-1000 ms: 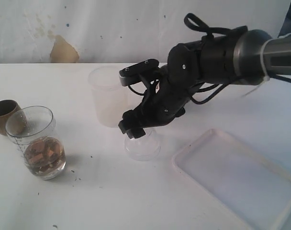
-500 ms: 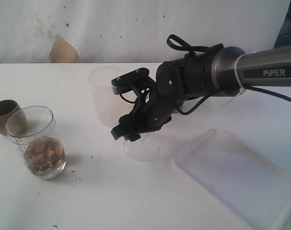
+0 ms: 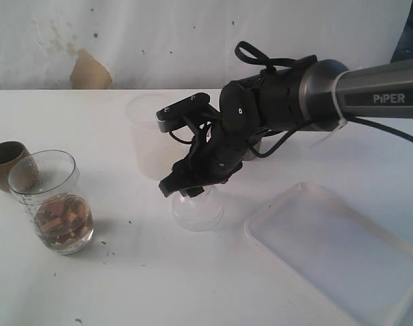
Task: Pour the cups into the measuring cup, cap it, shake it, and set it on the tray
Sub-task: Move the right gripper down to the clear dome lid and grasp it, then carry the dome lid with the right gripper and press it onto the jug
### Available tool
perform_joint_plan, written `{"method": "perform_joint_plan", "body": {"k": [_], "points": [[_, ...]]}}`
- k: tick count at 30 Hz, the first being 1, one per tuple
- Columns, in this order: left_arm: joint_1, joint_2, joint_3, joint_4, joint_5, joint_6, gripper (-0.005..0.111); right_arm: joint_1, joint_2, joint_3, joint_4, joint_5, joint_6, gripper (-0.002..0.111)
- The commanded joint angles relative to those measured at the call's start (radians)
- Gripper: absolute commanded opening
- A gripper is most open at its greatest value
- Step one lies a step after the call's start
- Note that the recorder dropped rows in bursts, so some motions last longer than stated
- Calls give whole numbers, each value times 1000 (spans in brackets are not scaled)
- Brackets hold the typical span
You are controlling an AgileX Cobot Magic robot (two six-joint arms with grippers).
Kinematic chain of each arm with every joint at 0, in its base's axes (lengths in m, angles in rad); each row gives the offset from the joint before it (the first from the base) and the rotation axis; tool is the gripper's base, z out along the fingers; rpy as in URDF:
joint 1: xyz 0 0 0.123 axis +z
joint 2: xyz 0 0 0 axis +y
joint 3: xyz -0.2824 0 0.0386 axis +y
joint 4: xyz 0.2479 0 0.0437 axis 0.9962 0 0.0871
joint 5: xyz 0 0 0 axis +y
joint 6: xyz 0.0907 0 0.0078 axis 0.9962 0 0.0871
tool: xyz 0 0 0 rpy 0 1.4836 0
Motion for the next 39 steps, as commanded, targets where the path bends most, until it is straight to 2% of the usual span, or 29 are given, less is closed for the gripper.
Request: {"method": "perform_joint_plan", "body": {"k": [1,7,19,22,26,34,39], "points": [[-4,-4,4,7,-1,1,0,0,-2,-7,-8,4,-9,58],[-4,-4,4,7,-1,1,0,0,-2,-7,-8,21,-9,46],[-4,-4,4,7,-1,1,0,0,-2,-7,-8,36,-9,43],[-4,-4,4,7,-1,1,0,0,-2,-7,-8,31,-9,30],[-4,-4,4,7,-1,1,0,0,-2,-9,0,15,-9,0],[-4,-4,4,7,-1,1,0,0,-62,-53,-1,76,-12,0],[-4,-4,4,7,-1,1,0,25,-139,-114,2,230,-58,0]]}}
